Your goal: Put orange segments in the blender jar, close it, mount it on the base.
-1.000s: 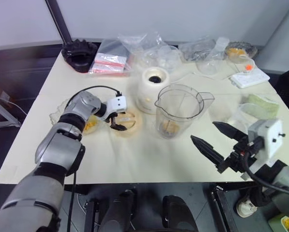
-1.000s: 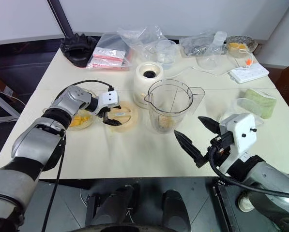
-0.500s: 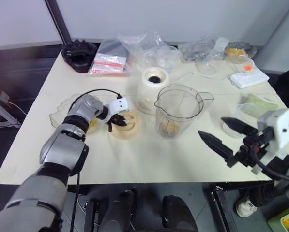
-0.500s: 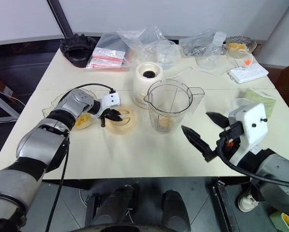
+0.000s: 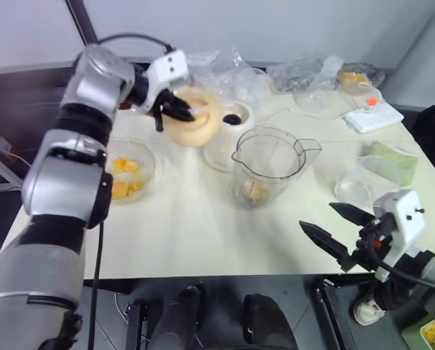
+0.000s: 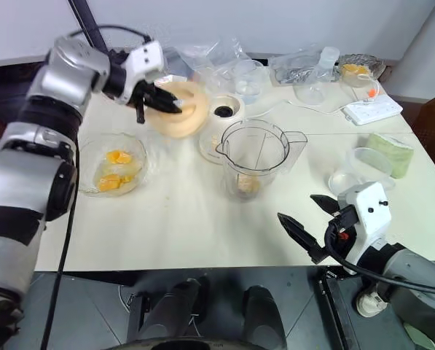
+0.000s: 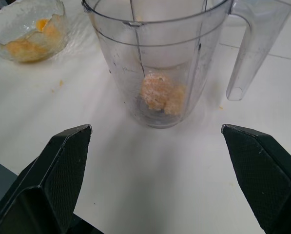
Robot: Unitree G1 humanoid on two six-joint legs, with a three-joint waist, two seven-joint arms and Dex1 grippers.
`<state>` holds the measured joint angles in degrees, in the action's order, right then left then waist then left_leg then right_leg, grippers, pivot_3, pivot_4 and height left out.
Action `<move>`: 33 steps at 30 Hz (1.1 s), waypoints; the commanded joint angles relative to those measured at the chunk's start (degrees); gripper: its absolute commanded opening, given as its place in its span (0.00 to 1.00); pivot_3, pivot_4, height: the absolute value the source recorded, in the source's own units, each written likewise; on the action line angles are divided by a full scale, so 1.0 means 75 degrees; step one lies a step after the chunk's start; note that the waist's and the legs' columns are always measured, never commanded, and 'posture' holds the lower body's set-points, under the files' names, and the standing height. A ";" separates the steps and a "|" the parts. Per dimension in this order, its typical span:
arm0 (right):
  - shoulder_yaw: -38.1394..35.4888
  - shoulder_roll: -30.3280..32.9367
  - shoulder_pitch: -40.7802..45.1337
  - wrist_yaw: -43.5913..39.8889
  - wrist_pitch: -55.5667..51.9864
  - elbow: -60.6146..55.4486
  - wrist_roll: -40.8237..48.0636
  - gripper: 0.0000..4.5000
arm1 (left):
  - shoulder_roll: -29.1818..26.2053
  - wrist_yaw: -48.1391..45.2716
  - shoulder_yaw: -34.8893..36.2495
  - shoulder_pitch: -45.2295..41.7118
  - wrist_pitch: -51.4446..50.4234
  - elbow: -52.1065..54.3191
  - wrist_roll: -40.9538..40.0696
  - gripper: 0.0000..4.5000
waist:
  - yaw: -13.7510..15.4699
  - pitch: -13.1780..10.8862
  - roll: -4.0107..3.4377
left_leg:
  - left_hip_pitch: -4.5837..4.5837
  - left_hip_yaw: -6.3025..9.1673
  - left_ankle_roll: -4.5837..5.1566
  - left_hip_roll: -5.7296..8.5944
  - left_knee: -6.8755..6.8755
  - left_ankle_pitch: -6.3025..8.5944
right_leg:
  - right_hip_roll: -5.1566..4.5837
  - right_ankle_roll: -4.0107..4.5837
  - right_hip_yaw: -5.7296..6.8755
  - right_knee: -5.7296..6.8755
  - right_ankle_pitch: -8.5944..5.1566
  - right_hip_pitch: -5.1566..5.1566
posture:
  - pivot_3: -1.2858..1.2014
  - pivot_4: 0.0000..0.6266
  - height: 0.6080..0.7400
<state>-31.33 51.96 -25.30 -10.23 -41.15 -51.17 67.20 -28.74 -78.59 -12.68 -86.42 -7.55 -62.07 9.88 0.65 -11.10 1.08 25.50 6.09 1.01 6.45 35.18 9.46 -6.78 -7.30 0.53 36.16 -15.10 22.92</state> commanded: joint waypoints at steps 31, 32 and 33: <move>0.0902 -0.1545 0.0795 -0.0294 0.0110 0.0322 -0.2190 1.00 | 0.3129 -0.0493 -0.0887 -0.1317 -0.0900 -0.0164 0.0089 0.05 | -0.0078 -0.0007 -0.0016 | -0.0002 -0.0009 0.0012 0.0016 0.0016 0.0004 | 0.0001 -0.0030 -0.0006 0.0037 0.0001 0.0008 | 0.52 0.24 1.00; 0.0923 -0.1592 0.0790 -0.0268 0.0109 0.0303 -0.2201 1.00 | 0.3115 -0.0475 -0.0941 -0.1238 -0.0790 -0.0128 0.0145 0.05 | -0.0057 -0.0007 -0.0016 | -0.0002 -0.0009 0.0012 0.0016 0.0015 0.0004 | 0.0001 -0.0030 -0.0006 0.0037 0.0001 0.0010 | 0.52 0.24 1.00; 0.0987 -0.1633 0.0783 -0.0261 0.0112 0.0290 -0.2231 1.00 | 0.3128 -0.0496 -0.0995 -0.1152 -0.0779 -0.0112 0.0190 0.05 | -0.0037 -0.0007 -0.0017 | -0.0002 -0.0009 0.0012 0.0016 0.0014 0.0004 | 0.0001 -0.0030 -0.0006 0.0037 0.0001 0.0010 | 0.52 0.24 1.00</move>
<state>-23.36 40.24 -19.34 -12.41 -40.84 -46.77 50.74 -5.09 -82.14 -19.58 -94.93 -14.23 -64.81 10.74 0.37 -11.15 0.96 25.48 6.03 1.10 6.56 35.27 9.49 -6.76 -7.53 0.48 36.43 -15.09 23.00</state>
